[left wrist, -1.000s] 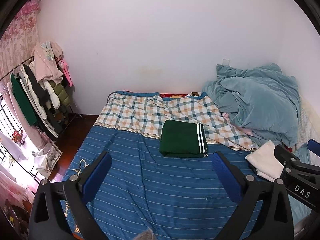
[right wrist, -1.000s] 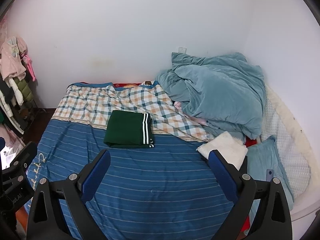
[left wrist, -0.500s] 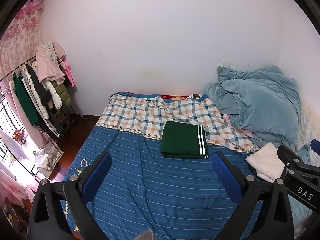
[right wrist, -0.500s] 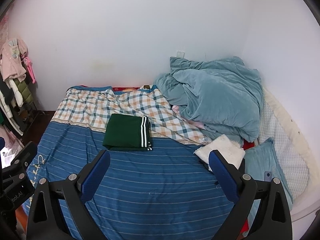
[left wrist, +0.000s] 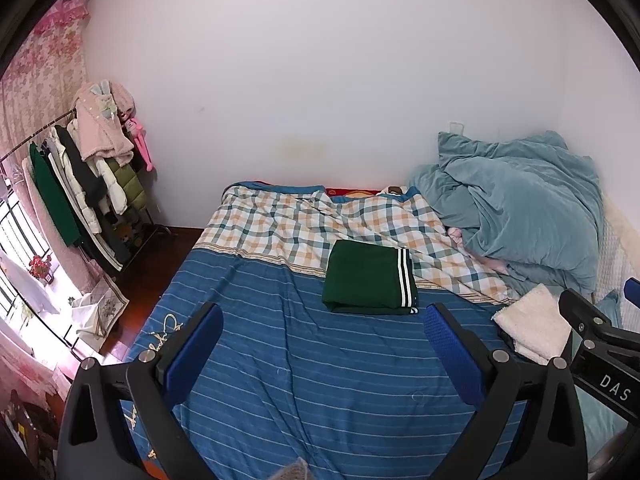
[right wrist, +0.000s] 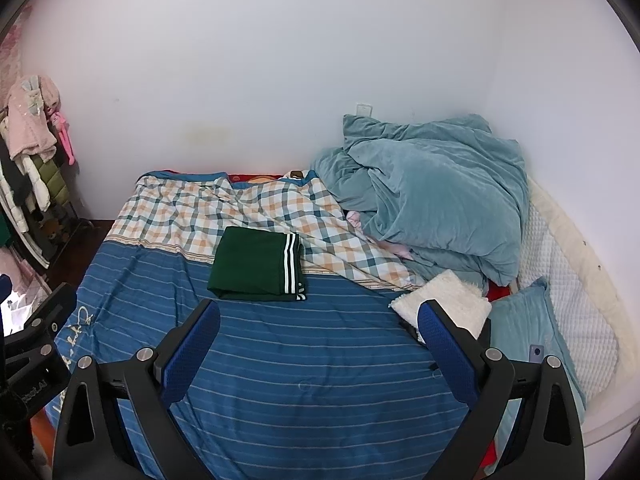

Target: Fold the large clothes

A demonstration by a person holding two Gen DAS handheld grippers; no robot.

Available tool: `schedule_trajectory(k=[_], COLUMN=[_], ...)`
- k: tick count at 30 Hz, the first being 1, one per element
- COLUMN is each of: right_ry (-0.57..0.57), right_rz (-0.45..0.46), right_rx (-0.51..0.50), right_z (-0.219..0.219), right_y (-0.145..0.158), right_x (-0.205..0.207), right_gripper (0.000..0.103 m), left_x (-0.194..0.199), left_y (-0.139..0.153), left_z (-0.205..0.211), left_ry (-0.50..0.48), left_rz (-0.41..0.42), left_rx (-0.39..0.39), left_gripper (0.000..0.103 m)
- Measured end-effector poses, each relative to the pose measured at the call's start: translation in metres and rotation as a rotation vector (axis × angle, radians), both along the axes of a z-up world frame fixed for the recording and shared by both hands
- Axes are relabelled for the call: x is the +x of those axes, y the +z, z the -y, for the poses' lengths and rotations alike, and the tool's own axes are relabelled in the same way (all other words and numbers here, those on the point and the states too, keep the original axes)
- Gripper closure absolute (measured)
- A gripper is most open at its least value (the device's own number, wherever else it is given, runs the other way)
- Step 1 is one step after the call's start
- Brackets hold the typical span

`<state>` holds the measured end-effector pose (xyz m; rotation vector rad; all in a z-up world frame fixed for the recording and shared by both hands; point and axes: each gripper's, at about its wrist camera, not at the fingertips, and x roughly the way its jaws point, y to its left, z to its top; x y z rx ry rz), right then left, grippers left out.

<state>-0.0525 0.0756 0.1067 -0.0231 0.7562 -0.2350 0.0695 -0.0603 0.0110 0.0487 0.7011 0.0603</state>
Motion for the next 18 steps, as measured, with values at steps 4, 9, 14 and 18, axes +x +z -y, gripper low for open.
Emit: schedule_trajectory(k=[4, 9, 14, 18], right_ry=[0.002, 0.001, 0.002, 0.002], right_rz=[-0.001, 0.0, 0.001, 0.001], right_rx=[-0.001, -0.001, -0.003, -0.003], right_z=[-0.0014, -0.0019, -0.0019, -0.0017], right_y=[0.0003, 0.0001, 0.0003, -0.0002], right_x=[0.0008, -0.0006, 0.0009, 0.0004], right_gripper=[0.002, 0.002, 0.002, 0.002], left_x=[-0.0022, -0.0025, -0.0037, -0.0038], left_y=[-0.0002, -0.0002, 0.0012, 0.0006], left_z=[-0.001, -0.0014, -0.0009, -0.0008], left_ry=[0.004, 0.004, 0.004, 0.005], left_rz=[0.003, 0.002, 0.005, 0.003], left_rx=[-0.001, -0.003, -0.007, -0.005], left_gripper=[0.0, 0.0, 0.0, 0.0])
